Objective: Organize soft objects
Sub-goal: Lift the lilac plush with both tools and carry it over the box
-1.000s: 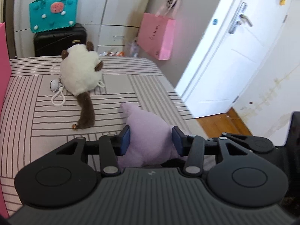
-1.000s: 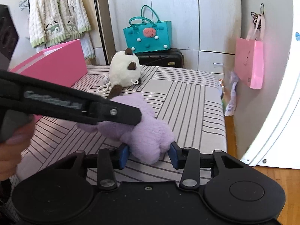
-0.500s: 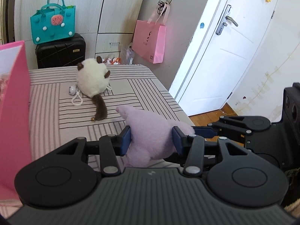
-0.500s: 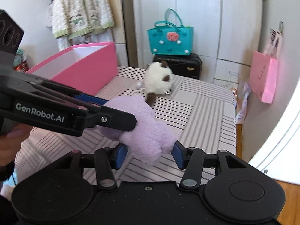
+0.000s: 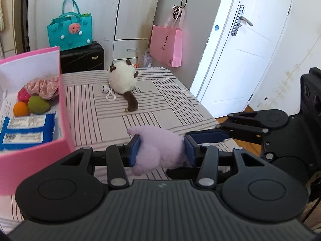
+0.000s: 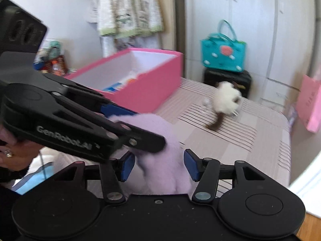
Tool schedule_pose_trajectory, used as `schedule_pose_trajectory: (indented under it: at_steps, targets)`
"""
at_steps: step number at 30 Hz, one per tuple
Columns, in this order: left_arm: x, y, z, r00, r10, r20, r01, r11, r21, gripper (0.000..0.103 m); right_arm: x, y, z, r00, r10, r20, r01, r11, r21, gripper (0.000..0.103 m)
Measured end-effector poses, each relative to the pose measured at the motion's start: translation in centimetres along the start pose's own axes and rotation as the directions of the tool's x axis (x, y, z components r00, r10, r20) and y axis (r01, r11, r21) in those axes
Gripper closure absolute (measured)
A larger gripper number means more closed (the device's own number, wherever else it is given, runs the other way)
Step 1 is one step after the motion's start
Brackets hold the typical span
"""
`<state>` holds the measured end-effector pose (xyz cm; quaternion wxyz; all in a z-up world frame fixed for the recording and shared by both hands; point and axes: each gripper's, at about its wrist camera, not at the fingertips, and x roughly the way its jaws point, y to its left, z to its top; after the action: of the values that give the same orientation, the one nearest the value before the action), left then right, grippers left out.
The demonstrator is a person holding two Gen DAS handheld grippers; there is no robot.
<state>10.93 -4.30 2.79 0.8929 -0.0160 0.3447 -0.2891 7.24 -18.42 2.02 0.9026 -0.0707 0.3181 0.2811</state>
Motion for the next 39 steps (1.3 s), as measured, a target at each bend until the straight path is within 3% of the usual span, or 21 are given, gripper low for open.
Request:
schedule_pose_trajectory:
  at_steps: [3,6,11,20,28,39]
  targets:
    - [-0.9,0.5,-0.6,0.999,-0.04,-0.009,0.04,0.999,-0.027,0.06,0.8,1.4,0.4,1.0,0.006,0.011,-0.005,0.998,-0.059,0.051]
    - [-1.2,1.4,-0.8,1.0,-0.001,0.013,0.001,0.999,-0.033,0.062,1.8,1.7,0.9,1.0,0.025,0.018,-0.024,0.998,-0.06,0.052]
    - [-1.4,3.3,-0.7,1.0,-0.012,0.023,0.013,0.998,-0.065,0.063,2.6,2.4,1.9,1.0,0.025,0.016,-0.023,0.995,-0.098,0.053]
    - [-4.0,3.3,0.2,0.998,0.028,0.062,-0.027,1.0,-0.011,0.063,1.5,4.4,4.5,0.999,0.021,0.026,-0.015,0.974,-0.226,0.055]
    - [-7.5,3.0,0.3,0.999,0.053,0.007,-0.053,0.999,0.007,0.063,-0.2,7.3,5.3,0.997,0.08,0.011,-0.073,0.949,-0.308,0.056]
    - [-11.5,4.2,1.7,0.984,0.128,0.127,-0.131,0.991,0.013,0.063,-0.3,8.5,9.3,0.989,0.115,0.092,-0.075,0.929,-0.362,0.057]
